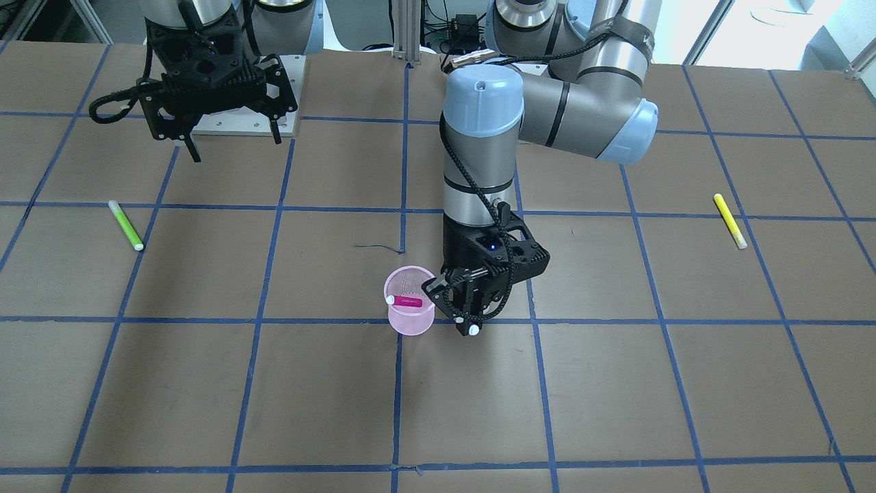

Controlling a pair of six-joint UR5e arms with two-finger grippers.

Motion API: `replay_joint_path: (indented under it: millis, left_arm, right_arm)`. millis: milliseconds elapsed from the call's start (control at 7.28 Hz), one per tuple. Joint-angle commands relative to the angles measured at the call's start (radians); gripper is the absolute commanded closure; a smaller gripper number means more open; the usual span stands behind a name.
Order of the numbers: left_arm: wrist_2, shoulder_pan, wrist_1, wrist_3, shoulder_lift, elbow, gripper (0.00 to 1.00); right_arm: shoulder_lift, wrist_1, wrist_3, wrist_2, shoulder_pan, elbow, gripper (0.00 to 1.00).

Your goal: Insert purple and pink pens into pink cup

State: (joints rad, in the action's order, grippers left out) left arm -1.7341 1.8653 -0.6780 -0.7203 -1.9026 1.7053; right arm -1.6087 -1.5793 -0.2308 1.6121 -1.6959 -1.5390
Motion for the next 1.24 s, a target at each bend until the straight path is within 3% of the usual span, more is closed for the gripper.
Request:
replay_joint_path:
  millis: [0,412,962,1099]
  left_arm:
    - [-0.054,0.040,0.038,-0.013,-0.036,0.011,1.00]
    - [-0.107,0.097,0.051,-0.056,-0.042,0.050,1.00]
    - [-0.107,0.109,0.051,-0.062,-0.049,0.076,1.00]
    - [-0.107,0.117,0.051,-0.064,-0.050,0.074,0.74]
  right_arm:
    - [-0.010,-0.043,0.177,0.005,0.001,-0.007,0.00]
    - [-0.010,-0.044,0.394,0.015,0.005,-0.009,0.00]
    - [-0.010,-0.041,0.397,0.017,0.009,-0.009,0.00]
    - [-0.010,-0.041,0.397,0.017,0.009,-0.009,0.00]
